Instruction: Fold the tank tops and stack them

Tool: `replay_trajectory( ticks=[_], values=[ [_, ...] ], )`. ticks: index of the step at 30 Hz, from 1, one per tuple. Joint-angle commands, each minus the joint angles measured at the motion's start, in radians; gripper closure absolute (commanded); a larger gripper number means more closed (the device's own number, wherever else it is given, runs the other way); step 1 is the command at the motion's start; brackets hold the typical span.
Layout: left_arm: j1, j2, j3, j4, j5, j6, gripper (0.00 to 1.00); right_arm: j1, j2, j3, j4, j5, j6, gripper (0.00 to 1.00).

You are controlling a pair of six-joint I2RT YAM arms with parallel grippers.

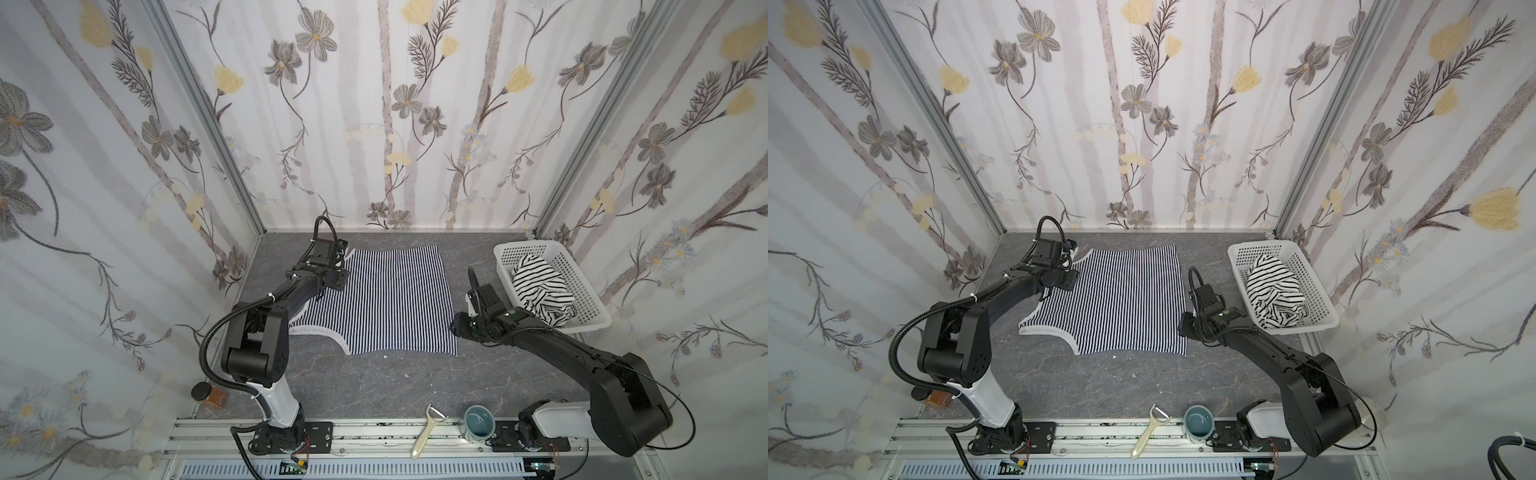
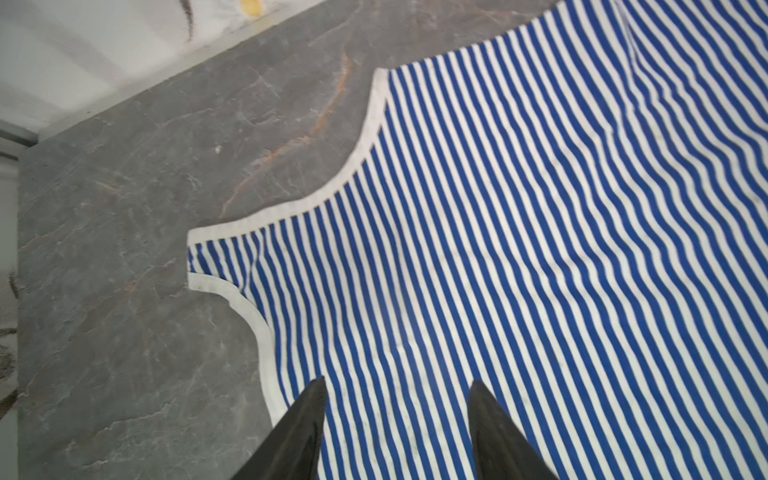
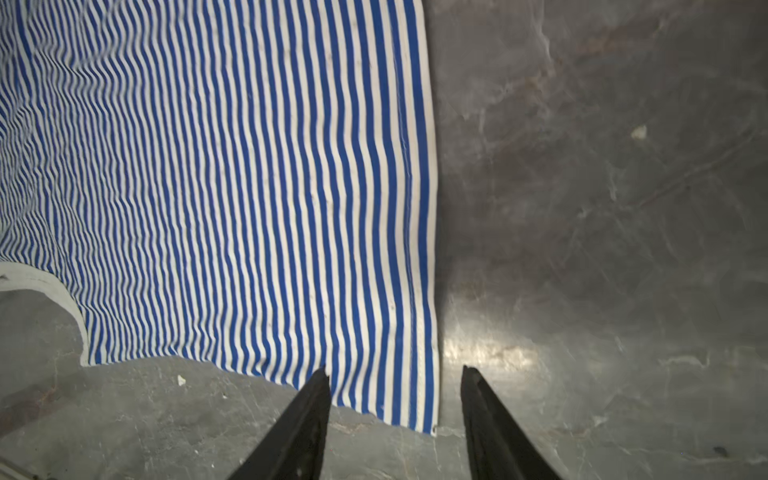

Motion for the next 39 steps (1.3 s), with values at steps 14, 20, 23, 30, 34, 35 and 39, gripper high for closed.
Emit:
replay_trajectory(
  ticks=[14, 20, 23, 30, 34, 35, 39],
  values=[
    [-0.132, -0.391, -0.367, -0.007, 0.048, 0.078, 0.43, 0.021, -0.026, -0.185, 0.183, -0.094, 0.122, 0.62],
    [-0.138, -0.404, -0.381, -0.006, 0.039, 0.081, 0.43, 0.028, 0.022, -0.170, 0.197, -0.094, 0.123, 0.65],
    [-0.139, -0.401, -0.382, -0.006, 0.040, 0.080, 0.43, 0.038, 0.045, -0.157, 0.203, -0.097, 0.123, 0.67],
    [-0.143, -0.404, -0.388, -0.006, 0.023, 0.090, 0.43, 0.062, 0.065, -0.132, 0.174, -0.083, 0.110, 0.80],
    [-0.146, -0.405, -0.394, -0.007, 0.026, 0.090, 0.43, 0.062, 0.056, -0.112, 0.152, -0.072, 0.101, 0.95],
    [-0.150, -0.406, -0.397, -0.007, 0.027, 0.093, 0.42, 0.063, 0.054, -0.102, 0.145, -0.069, 0.098, 0.99],
    [-0.190, -0.409, -0.425, -0.031, 0.031, 0.148, 0.42, 0.064, 0.056, -0.049, 0.102, -0.055, 0.081, 1.00]
  ],
)
